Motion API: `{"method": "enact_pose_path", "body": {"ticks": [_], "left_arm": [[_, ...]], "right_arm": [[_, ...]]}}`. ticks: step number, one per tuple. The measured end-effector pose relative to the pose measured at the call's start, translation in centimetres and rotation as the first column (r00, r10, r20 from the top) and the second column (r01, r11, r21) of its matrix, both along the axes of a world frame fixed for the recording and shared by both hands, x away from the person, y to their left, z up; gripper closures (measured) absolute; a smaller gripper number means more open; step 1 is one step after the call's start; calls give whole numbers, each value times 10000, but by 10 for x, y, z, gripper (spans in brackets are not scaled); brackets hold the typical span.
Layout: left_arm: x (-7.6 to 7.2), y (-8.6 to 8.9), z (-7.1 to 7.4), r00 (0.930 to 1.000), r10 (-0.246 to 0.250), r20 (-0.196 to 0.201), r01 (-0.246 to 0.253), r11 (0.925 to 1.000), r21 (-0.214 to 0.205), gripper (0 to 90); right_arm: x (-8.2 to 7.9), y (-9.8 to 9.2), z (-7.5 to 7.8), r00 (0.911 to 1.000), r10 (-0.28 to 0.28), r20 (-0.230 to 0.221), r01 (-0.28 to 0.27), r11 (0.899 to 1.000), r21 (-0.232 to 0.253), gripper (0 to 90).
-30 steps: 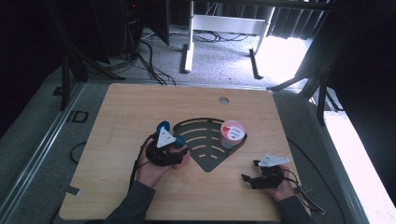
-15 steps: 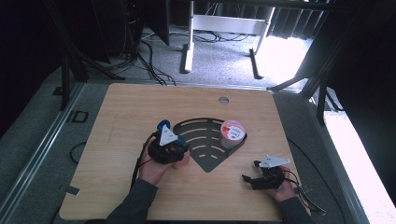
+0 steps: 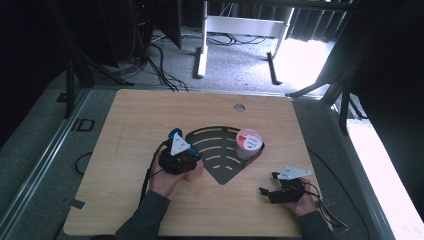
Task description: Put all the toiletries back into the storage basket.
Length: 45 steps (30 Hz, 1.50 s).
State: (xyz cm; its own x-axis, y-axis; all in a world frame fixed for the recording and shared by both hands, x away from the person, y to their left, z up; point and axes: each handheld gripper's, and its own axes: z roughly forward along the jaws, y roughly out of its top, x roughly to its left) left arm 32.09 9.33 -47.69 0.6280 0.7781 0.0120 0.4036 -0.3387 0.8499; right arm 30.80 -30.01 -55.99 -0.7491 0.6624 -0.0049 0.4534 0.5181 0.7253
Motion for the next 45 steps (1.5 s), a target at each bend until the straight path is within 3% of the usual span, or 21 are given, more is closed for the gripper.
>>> {"method": "enact_pose_path", "body": {"ticks": [15,36,45], "left_arm": [[0,0,2,10000,67,18,-67,9999,-98,524],[-3,-2,5,10000,69,-41,-68,9997,254,528],[-5,-2,5,10000,-31,-93,32,9998,184,529]], "right_arm": [[0,0,0,10000,10,8,-10,10000,-2,182],[0,-1,0,10000,30,3,-30,10000,3,182],[0,-1,0,10000,50,2,-50,10000,0,182]]}}
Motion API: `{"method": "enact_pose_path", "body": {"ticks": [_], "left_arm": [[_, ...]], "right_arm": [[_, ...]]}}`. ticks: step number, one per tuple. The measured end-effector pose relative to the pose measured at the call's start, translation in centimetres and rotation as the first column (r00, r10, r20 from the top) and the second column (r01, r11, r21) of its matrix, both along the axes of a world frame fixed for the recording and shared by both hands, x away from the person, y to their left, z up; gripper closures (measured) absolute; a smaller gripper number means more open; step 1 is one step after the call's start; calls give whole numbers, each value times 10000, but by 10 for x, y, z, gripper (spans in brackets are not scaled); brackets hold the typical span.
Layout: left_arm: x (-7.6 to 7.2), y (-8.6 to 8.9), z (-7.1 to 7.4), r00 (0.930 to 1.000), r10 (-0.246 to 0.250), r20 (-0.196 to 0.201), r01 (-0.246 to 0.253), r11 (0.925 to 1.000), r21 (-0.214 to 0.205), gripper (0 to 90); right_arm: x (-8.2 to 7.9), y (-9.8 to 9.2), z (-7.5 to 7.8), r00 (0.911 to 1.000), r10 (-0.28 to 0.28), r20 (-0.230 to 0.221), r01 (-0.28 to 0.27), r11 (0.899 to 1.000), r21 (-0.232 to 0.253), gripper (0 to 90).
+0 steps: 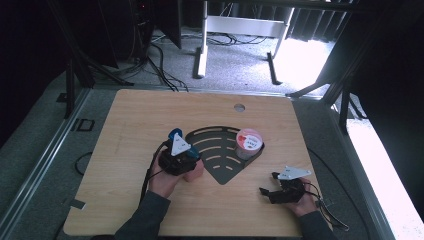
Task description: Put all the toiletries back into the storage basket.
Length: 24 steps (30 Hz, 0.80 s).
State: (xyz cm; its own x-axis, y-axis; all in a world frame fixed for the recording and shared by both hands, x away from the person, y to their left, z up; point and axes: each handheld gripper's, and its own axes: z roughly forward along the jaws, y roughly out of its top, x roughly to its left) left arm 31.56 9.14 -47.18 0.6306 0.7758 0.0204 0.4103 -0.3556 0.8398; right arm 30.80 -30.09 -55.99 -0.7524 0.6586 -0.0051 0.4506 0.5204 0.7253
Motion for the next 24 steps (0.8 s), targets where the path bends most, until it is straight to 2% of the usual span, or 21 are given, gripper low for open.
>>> {"method": "enact_pose_path", "body": {"ticks": [14,19,24], "left_arm": [[-7,-4,7,9995,-317,-7,317,9995,-90,529],[-10,-5,11,9993,-371,-52,369,9989,-295,529],[-12,-9,16,9986,-526,-65,524,9984,-191,529]], "right_arm": [[0,0,0,10000,9,4,-9,10000,8,183],[0,0,0,10000,34,9,-34,10000,7,183],[0,0,0,10000,36,5,-36,10000,8,183]]}}
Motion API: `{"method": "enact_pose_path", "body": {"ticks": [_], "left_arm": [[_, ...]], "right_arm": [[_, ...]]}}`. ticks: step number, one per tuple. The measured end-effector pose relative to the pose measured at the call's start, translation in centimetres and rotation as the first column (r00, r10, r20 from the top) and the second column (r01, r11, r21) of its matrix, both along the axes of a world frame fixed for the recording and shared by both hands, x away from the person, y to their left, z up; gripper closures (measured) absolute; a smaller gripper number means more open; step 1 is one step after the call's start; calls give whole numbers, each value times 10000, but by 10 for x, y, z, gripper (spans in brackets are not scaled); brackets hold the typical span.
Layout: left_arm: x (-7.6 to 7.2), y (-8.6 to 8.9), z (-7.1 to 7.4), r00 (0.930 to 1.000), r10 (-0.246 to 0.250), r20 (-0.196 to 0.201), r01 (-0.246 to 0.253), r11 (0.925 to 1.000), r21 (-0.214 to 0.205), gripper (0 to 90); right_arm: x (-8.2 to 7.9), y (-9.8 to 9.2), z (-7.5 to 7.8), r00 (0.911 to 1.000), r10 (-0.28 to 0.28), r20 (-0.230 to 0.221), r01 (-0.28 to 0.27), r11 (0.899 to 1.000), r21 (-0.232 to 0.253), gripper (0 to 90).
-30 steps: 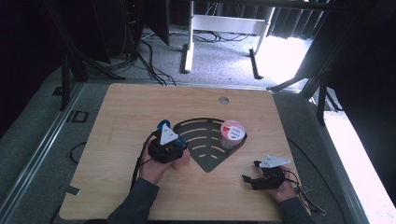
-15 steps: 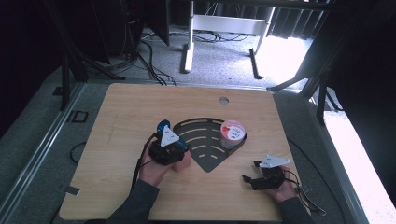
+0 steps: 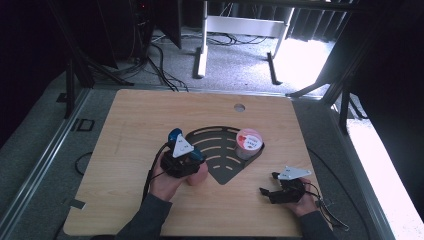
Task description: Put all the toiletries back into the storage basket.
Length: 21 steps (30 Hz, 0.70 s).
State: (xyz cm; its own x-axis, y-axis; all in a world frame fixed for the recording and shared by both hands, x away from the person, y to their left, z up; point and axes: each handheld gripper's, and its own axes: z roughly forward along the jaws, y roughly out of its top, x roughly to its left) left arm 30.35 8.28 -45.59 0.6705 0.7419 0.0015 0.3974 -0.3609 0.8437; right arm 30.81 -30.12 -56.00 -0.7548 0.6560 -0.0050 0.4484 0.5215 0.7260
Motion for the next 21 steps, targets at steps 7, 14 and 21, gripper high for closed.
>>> {"method": "enact_pose_path", "body": {"ticks": [7,14,21], "left_arm": [[-2,-4,2,9999,-154,-27,154,9999,-43,529],[-3,-10,5,9993,-383,-14,383,9993,-55,529],[-4,-16,7,9985,-543,12,543,9984,-146,529]], "right_arm": [[0,0,0,10000,-1,-1,1,10000,-1,182],[0,0,0,10000,6,4,-6,10000,-2,182],[0,0,0,10000,17,-3,-17,10000,1,182]]}}
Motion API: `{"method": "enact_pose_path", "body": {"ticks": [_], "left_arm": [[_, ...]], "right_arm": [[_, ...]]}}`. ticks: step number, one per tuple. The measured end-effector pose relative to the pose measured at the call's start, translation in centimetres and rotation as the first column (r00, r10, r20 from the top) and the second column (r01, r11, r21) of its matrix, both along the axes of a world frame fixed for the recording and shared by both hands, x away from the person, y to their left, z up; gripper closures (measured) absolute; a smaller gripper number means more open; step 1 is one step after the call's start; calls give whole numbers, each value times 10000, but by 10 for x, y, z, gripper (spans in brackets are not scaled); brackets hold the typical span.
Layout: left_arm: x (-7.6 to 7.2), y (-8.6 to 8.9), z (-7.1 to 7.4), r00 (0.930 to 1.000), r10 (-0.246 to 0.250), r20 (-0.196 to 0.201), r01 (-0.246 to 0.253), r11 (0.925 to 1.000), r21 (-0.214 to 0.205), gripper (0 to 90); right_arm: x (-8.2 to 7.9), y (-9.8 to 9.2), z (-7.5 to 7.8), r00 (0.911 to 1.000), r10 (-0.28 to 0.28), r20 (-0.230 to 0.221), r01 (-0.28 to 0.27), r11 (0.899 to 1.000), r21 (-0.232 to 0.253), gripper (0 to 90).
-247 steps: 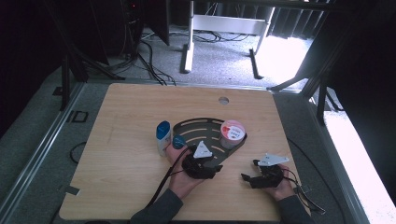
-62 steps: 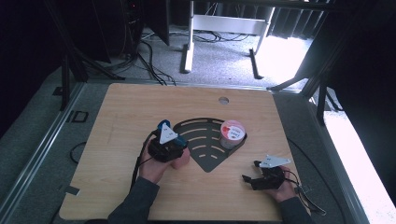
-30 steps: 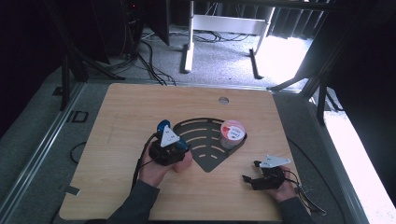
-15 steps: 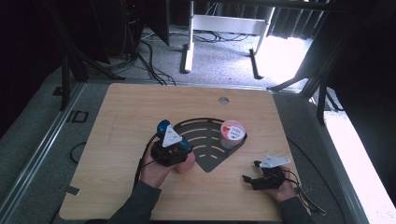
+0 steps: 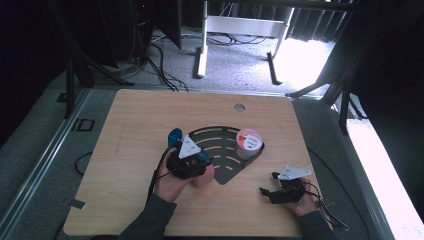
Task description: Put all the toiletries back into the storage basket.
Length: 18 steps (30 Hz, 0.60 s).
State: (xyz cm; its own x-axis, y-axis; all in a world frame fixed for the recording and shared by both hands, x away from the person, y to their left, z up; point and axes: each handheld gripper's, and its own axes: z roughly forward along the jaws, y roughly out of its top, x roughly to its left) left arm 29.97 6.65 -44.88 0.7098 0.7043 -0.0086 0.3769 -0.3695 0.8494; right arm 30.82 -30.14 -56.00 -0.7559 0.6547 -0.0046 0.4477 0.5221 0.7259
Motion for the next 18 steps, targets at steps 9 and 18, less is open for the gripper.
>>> {"method": "enact_pose_path", "body": {"ticks": [9,18], "left_arm": [[0,-7,2,9997,-224,-20,224,9997,-15,529],[0,-14,4,9992,-398,11,398,9992,-14,529]], "right_arm": [[0,0,0,10000,15,0,-15,10000,2,183],[0,0,0,10000,19,0,-19,10000,5,183]]}}
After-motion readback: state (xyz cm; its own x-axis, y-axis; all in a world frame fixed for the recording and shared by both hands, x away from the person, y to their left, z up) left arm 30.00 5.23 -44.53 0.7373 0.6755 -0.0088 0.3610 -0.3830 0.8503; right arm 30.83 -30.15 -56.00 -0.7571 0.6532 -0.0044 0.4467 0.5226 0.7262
